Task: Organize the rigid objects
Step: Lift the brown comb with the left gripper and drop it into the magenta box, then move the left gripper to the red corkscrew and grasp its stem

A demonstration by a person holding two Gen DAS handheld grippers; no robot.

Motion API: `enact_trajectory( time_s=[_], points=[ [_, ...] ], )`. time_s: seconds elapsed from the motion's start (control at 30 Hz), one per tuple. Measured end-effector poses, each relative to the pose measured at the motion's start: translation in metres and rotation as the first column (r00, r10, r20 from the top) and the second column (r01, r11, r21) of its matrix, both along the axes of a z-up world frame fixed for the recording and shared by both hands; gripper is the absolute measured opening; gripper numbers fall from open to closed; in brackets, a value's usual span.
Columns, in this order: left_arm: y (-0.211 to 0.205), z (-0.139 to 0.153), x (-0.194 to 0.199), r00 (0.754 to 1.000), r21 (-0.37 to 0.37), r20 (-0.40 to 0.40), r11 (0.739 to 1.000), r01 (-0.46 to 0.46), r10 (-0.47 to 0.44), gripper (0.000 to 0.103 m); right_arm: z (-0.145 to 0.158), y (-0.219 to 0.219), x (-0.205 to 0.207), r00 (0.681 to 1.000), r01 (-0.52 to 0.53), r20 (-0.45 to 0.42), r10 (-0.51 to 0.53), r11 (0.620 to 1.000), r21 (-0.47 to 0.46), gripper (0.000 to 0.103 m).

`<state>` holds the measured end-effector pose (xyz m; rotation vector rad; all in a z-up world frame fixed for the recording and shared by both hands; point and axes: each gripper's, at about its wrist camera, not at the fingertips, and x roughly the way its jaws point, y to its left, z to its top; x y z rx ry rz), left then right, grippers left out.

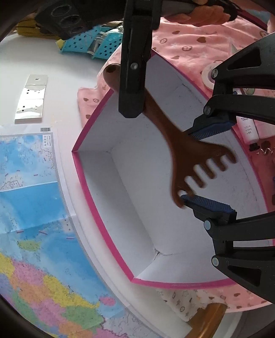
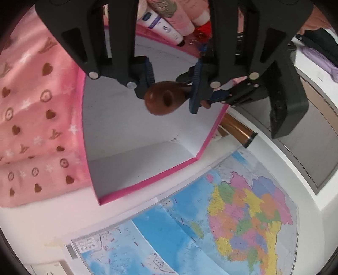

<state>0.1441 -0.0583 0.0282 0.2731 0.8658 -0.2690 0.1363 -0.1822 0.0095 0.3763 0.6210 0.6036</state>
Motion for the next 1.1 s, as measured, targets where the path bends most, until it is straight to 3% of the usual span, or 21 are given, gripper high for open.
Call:
enact_trajectory(
  time_s=[0.07,0.1,0.17,0.3,0.4,0.5,0.6,0.77,1.1],
  points=[
    [-0.001,0.002,-0.005,1.0,0.017,0.02,1.0,0.007,-0.007,0.054,0.003,0.002,-0.001,0.999,0.049,0.018,-0.047,0.996,-0.08,0.034],
    [-0.002,0.003,-0.007,1.0,0.024,0.03,1.0,0.005,-0.006,0.054,0.002,0.0,-0.001,0.998,0.061,0.012,-0.06,0.994,-0.086,0.035],
    [0.001,0.006,-0.011,0.999,0.01,0.034,1.0,0.013,-0.013,0.057,-0.001,-0.005,-0.001,0.997,0.083,0.003,-0.083,0.992,-0.098,0.046],
    [0.007,0.014,-0.024,0.996,-0.006,0.084,1.0,0.012,-0.011,0.058,0.0,-0.018,-0.012,0.993,0.117,0.017,-0.116,0.989,-0.094,0.046],
    [0.02,0.025,-0.045,0.99,-0.057,0.138,0.998,0.018,-0.01,0.058,0.006,-0.014,-0.032,0.996,0.075,0.052,-0.07,0.993,-0.088,0.046],
    [0.039,0.033,-0.067,0.986,-0.134,0.164,0.991,0.012,0.01,0.06,0.01,0.007,-0.059,0.996,-0.031,0.084,0.04,0.993,-0.113,0.046],
    [0.056,0.029,-0.086,0.987,-0.19,0.153,0.982,-0.012,0.042,0.06,-0.001,0.03,-0.079,0.987,-0.14,0.066,0.149,0.981,-0.132,0.046],
    [0.073,0.003,-0.113,0.992,-0.209,0.091,0.975,-0.071,0.092,0.06,-0.035,0.071,-0.09,0.965,-0.259,-0.011,0.261,0.951,-0.17,0.046],
    [0.084,-0.036,-0.158,0.997,-0.311,-0.048,0.947,-0.078,0.067,0.06,-0.062,0.108,-0.073,0.954,-0.3,-0.067,0.293,0.922,-0.246,0.046]
  ],
)
